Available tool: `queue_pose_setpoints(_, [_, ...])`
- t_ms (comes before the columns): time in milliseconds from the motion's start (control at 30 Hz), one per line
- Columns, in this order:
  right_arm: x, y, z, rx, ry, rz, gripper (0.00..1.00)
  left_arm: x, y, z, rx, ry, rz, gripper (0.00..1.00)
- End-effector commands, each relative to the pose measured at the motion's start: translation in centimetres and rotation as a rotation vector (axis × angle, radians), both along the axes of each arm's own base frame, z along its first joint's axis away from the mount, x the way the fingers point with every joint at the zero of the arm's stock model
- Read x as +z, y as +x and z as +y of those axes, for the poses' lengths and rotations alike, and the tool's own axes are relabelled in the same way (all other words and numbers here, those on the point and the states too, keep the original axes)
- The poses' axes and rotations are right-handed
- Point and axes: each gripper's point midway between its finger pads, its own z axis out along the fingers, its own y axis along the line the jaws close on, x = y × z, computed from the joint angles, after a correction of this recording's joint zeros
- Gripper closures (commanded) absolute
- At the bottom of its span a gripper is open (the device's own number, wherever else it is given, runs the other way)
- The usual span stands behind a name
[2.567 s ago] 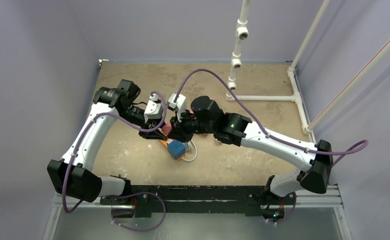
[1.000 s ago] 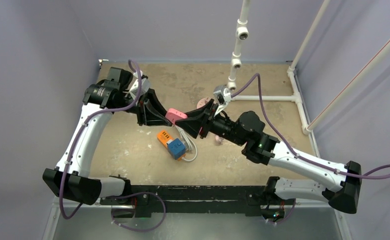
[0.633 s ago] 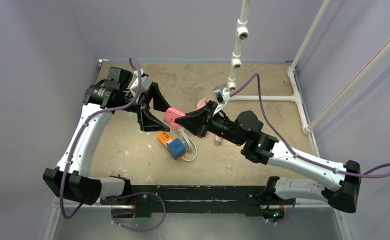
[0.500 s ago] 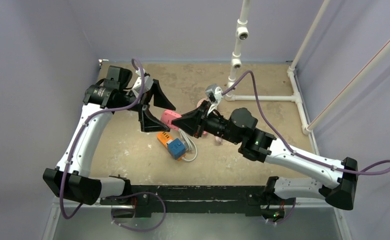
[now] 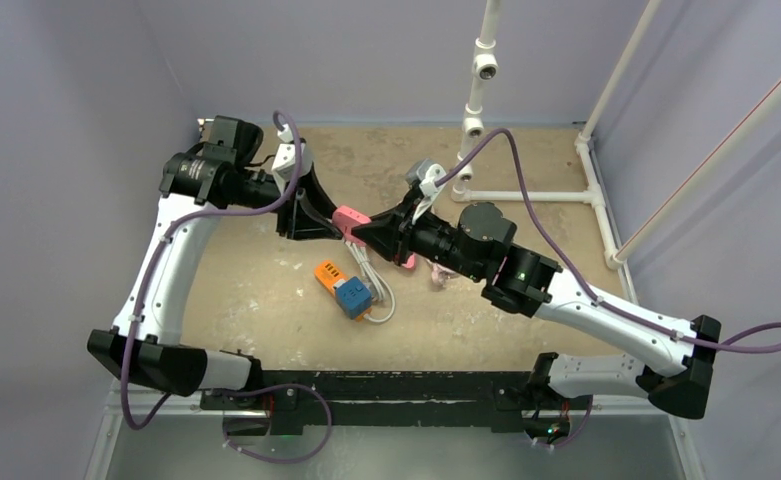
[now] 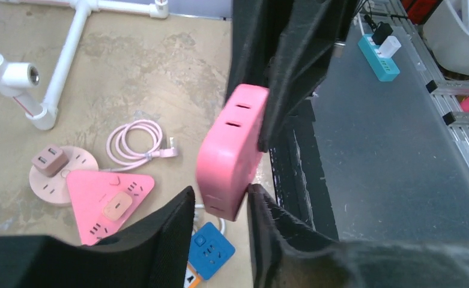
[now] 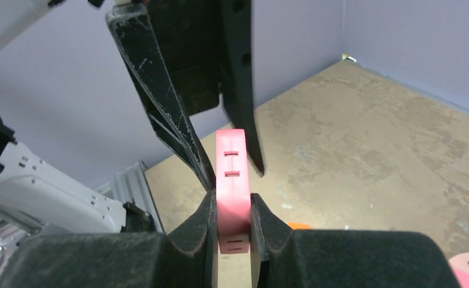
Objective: Insert the plug
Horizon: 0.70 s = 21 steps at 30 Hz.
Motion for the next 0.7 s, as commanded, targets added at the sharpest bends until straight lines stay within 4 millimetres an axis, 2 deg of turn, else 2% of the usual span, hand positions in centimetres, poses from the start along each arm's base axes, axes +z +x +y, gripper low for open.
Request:
queue_pose_setpoints(0, [0.8, -0.5, 0.2, 0.031, -0.033, -0.044, 1.0, -0.3, 0.6, 0.3, -0.026, 0.046, -0.052, 0.53])
queue_pose_setpoints(67, [0.6, -0.9, 0.3, 0.051, -0.039, -0.043, 1.0, -0.2, 0.5, 0.2, -0.029, 0.046, -0.031, 0.43])
queue_pose_setpoints(167, [0.7, -1.0, 0.4, 0.061, -0.043, -0.054, 1.0, 0.0, 0.2, 0.3, -0.027, 0.047, -0.05, 0.42])
queue_pose_setpoints(200, [0.3, -1.0, 0.4, 0.063, -0.06, -0.05, 1.0, 0.1, 0.0, 0.3, -0.029, 0.047, -0.056, 0.48])
queue_pose_setpoints(233, [0.5, -1.0, 0.4, 0.064, -0.064, -0.052, 1.0, 0.0, -0.1, 0.4, -0.03, 0.047, -0.058, 0.6])
queue_pose_setpoints(300, [0.8, -1.0, 0.4, 0.065, -0.061, -0.059, 1.0, -0.4, -0.2, 0.4, -0.034, 0.049, -0.055, 0.92])
queue_pose_setpoints(333, [1.0, -1.0, 0.3, 0.065, -0.057, -0.062, 1.0, -0.6, -0.3, 0.4, -0.036, 0.05, -0.05, 1.0])
queue_pose_setpoints(467, [1.0, -0.9, 0.5, 0.061, -0.05, -0.056, 0.99, -0.4, -0.3, 0.3, -0.039, 0.042, -0.043, 1.0])
queue_pose_setpoints(567, [0.8, -0.9, 0.7, 0.059, -0.042, -0.032, 0.73, 0.1, -0.5, 0.1, -0.048, 0.019, -0.046, 1.0])
queue_pose_setpoints(667, [1.4, -2.0, 0.3, 0.099, 0.018, -0.025, 0.49, 0.3, -0.7, -0.2, -0.061, -0.015, -0.018, 1.0])
